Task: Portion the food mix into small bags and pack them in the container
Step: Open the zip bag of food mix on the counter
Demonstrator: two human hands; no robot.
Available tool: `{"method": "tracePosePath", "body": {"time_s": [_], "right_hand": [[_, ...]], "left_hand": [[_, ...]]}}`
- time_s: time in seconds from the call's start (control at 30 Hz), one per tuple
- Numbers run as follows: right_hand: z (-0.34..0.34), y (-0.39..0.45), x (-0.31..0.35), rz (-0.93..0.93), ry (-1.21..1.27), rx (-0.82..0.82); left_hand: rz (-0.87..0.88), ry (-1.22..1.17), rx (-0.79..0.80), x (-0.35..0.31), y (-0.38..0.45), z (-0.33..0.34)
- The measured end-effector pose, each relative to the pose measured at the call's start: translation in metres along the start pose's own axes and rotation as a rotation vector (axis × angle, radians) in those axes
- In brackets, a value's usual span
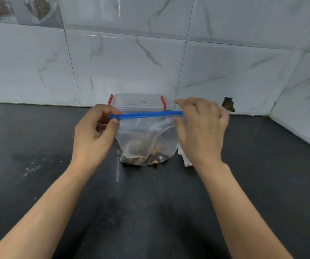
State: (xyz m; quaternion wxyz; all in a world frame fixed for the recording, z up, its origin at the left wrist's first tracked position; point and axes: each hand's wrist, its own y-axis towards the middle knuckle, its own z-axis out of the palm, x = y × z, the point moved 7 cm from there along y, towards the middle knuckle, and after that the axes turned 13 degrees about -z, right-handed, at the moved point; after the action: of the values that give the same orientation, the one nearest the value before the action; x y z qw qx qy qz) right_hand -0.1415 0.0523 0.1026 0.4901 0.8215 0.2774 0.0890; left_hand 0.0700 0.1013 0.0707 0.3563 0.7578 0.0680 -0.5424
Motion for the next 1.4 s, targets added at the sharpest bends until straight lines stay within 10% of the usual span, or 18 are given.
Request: {"method": "tracePosePath", "body": {"time_s": [0.4,0.57,0.73,1.13,1.4], "right_hand": [[-0.009,-0.034,0.063,-0.409,0.038,-0.321],[-0.014,-0.045,0.069,-0.488,0.013,-0.319],[-0.001,-0.059,0.082,-0.555,0.043,-0.030],[0.068,-0.037,0.052,-0.237,0.066,0.678],[0.104,-0.022,0.054,-0.253,0.073,0.766]], "left_hand": [[-0.294,0.417,0.722,0.001,0.005,0.038],[-0.313,0.421,0.497,0.003,0.022,0.033],[0.008,0.627,0.054,-0.017,0.017,0.029],[0.105,0.660,0.227,0.018,-0.012,0.069],[-0.393,0.546,0.432,0.077,-0.005,0.081]]}}
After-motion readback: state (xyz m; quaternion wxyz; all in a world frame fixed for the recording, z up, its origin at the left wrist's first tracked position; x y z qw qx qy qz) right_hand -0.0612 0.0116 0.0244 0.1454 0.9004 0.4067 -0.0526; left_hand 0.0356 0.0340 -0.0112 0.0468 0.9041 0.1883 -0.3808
